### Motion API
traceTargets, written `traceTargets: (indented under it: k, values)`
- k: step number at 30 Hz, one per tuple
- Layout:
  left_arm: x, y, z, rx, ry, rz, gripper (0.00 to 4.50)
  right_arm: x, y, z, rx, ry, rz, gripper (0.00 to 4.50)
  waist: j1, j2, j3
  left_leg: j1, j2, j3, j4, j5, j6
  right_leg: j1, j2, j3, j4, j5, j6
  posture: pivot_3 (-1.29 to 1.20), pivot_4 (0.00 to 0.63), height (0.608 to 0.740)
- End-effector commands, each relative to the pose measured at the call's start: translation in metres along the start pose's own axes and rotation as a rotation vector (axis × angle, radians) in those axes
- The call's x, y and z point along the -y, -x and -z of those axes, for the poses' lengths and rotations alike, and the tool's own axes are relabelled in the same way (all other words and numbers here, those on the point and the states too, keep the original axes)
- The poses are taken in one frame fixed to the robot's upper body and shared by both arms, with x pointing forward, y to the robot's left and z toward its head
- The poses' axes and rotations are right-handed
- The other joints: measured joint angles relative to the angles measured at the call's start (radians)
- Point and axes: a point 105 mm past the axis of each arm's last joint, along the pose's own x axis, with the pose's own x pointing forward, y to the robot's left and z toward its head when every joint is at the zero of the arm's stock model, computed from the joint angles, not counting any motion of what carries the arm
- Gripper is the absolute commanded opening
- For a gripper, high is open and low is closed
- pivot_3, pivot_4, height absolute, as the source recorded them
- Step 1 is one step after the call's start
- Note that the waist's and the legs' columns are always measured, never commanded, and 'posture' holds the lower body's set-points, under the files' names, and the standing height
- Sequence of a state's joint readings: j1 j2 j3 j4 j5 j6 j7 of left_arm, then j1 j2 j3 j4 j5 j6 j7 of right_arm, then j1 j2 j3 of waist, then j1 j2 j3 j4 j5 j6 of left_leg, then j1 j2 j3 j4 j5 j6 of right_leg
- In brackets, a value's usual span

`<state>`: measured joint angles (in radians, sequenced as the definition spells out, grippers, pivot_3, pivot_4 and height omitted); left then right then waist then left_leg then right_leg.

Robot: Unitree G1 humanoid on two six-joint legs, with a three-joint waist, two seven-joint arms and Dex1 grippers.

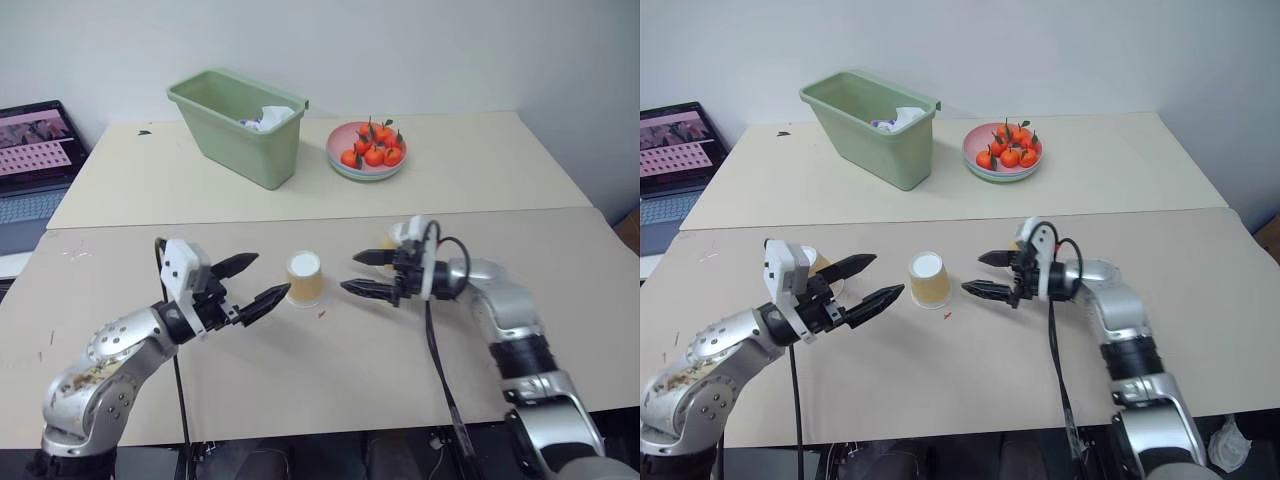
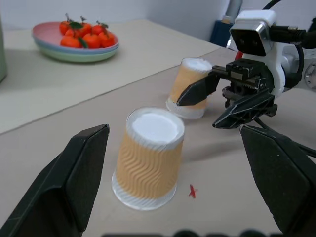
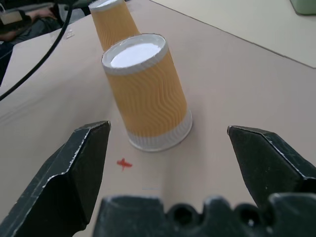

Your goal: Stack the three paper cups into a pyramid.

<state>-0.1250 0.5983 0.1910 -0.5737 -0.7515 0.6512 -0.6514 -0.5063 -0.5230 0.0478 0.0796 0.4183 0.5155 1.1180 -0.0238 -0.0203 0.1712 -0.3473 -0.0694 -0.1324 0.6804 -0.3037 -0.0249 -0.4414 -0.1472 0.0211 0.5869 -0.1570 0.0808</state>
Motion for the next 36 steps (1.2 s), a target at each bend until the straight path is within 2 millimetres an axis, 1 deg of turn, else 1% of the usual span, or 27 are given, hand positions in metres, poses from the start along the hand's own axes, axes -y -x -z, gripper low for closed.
traceTargets:
  k: [1,3,4,6,7,9,10,12,14,17,21,22,27,33,36]
  values:
    - [0.015,-0.008,-0.02,0.031,-0.035,0.119,4.5,-0.02,0.03,-0.022,0.048,-0.002,-0.026,4.45,0.006,0.0,0.0,0.0,0.0,0.0,0.0,0.0,0.0,0.0,0.0,0.0,0.0,0.0,0.0,0.0,0.15,0.727]
    - [0.018,-0.012,-0.032,0.051,-0.042,0.16,4.5,-0.033,0.049,-0.023,0.041,-0.021,-0.027,4.45,0.008,0.0,0.0,0.0,0.0,0.001,0.001,0.0,0.001,0.0,0.0,0.0,0.0,0.0,0.0,0.0,0.15,0.727]
    - [0.018,-0.015,-0.038,0.065,-0.041,0.172,4.5,-0.034,0.059,-0.021,0.029,-0.027,0.001,4.45,0.012,0.0,0.0,0.0,0.0,0.001,0.001,-0.002,0.003,0.0,0.0,0.0,0.0,0.0,0.0,0.0,0.15,0.727]
    - [0.018,-0.02,-0.048,0.087,-0.034,0.194,4.5,-0.028,0.078,-0.019,0.008,-0.007,0.1,4.45,0.014,0.0,0.0,0.0,0.0,0.0,0.001,-0.003,0.006,0.001,0.0,-0.001,0.0,0.0,0.0,0.0,0.15,0.727]
    - [0.017,-0.022,-0.05,0.091,-0.029,0.205,4.5,-0.018,0.086,-0.019,0.004,0.013,0.179,4.45,0.015,0.0,0.0,0.0,0.0,0.0,0.002,-0.004,0.006,0.002,0.0,-0.001,0.001,0.0,0.0,0.0,0.15,0.727]
    - [0.019,-0.027,-0.053,0.09,-0.027,0.239,4.5,0.01,0.107,-0.017,-0.015,0.039,0.378,4.45,0.007,0.0,0.0,0.001,0.0,0.002,0.004,-0.004,0.007,0.003,0.0,0.0,0.001,0.0,0.0,0.0,0.15,0.727]
    - [0.02,-0.03,-0.053,0.087,-0.027,0.255,4.5,0.019,0.114,-0.017,-0.027,0.071,0.446,4.45,0.006,-0.001,0.0,0.003,0.0,0.004,0.004,-0.004,0.007,0.003,0.0,0.002,0.001,0.0,0.0,0.0,0.15,0.727]
    - [0.023,-0.036,-0.052,0.082,-0.023,0.29,4.5,0.028,0.123,-0.016,-0.038,0.093,0.509,4.45,0.006,0.0,0.0,0.005,0.0,0.006,0.003,-0.004,0.007,0.004,0.0,0.004,0.0,0.0,0.0,0.0,0.15,0.727]
    - [0.024,-0.041,-0.051,0.07,-0.031,0.319,4.5,0.035,0.123,-0.017,-0.045,0.137,0.546,4.45,0.005,0.0,0.0,0.005,0.0,0.007,0.003,-0.004,0.007,0.004,0.0,0.005,0.001,0.0,0.0,0.0,0.15,0.727]
    - [0.024,-0.044,-0.049,0.064,-0.03,0.341,4.5,0.045,0.119,-0.016,-0.05,0.152,0.584,4.45,0.003,-0.001,0.0,0.007,0.0,0.009,0.004,-0.004,0.007,0.003,0.0,0.008,0.001,0.0,0.0,0.0,0.15,0.727]
    - [0.022,-0.05,-0.038,0.038,-0.039,0.362,4.5,0.051,0.089,-0.025,-0.025,0.205,0.538,4.45,-0.001,-0.001,0.0,0.009,0.0,0.012,0.004,-0.004,0.007,0.004,0.001,0.011,0.002,0.0,0.001,0.0,0.15,0.727]
    - [0.019,-0.05,-0.036,0.036,-0.024,0.352,4.5,0.052,0.083,-0.027,-0.02,0.212,0.518,4.45,-0.002,-0.001,0.0,0.01,0.0,0.013,0.004,-0.003,0.007,0.004,0.001,0.012,0.002,0.0,0.0,0.0,0.15,0.727]
    - [0.012,-0.045,-0.025,0.015,-0.014,0.316,4.5,0.053,0.067,-0.036,0.012,0.211,0.454,4.45,0.003,-0.001,0.0,0.01,0.0,0.014,0.004,-0.004,0.007,0.004,0.001,0.014,0.003,0.0,0.001,0.0,0.15,0.727]
    - [0.013,-0.042,-0.023,0.016,-0.025,0.291,4.5,0.058,0.058,-0.034,-0.006,0.224,0.415,4.45,0.006,-0.001,0.0,0.01,0.0,0.014,0.004,-0.004,0.007,0.003,0.001,0.014,0.003,0.0,0.001,0.0,0.15,0.727]
    - [0.013,-0.04,-0.022,0.022,-0.022,0.273,4.5,0.061,0.049,-0.038,0.006,0.222,0.381,4.45,0.002,-0.001,0.0,0.01,0.0,0.014,0.004,-0.004,0.007,0.003,0.001,0.014,0.004,0.0,0.001,0.0,0.15,0.727]
